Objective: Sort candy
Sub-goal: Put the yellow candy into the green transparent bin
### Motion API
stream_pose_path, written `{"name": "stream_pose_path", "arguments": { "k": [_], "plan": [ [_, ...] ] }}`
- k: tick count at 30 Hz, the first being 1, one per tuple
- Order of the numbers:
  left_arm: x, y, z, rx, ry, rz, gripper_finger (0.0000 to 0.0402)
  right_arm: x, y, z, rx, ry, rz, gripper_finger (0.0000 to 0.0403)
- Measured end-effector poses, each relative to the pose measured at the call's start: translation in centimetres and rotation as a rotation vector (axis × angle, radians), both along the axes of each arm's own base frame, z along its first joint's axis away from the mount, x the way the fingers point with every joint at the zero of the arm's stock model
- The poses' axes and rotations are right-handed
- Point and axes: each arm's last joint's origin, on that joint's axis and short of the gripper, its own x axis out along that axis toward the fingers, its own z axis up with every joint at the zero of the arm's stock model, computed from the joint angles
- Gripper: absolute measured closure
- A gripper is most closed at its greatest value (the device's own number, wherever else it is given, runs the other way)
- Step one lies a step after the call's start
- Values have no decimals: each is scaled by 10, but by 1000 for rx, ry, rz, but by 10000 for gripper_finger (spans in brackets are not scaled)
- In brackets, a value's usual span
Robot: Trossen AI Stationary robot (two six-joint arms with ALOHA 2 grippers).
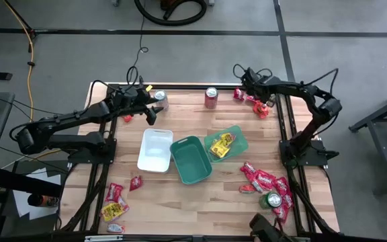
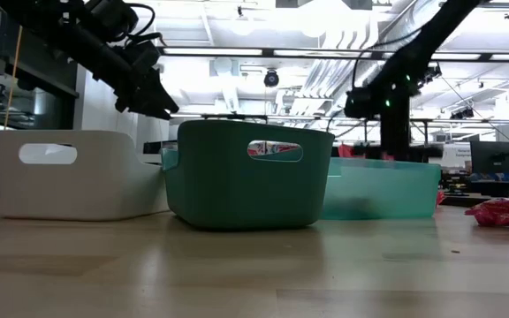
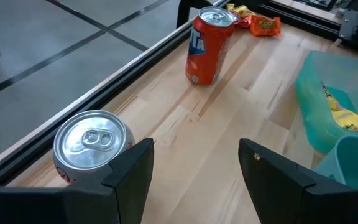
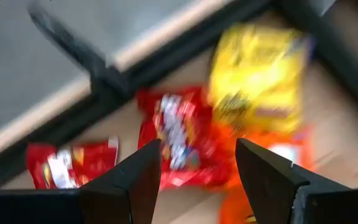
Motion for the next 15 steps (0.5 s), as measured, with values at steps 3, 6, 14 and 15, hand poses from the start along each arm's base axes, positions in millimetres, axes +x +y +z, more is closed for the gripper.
{"name": "stream_pose_path", "arguments": {
  "k": [3, 6, 14, 15],
  "plan": [
    [0, 0, 0, 1, 1, 1, 179, -7, 1, -19, 17, -64, -82, 203],
    [0, 0, 0, -1, 4, 1, 179, -14, 4, -28, 23, -52, -197, 203],
    [0, 0, -1, -2, 7, 1, 179, -15, -6, -18, -79, -3, -327, 203],
    [0, 0, -1, -2, 7, 1, 179, -13, -9, -14, -90, -3, -314, 203]
  ]
}}
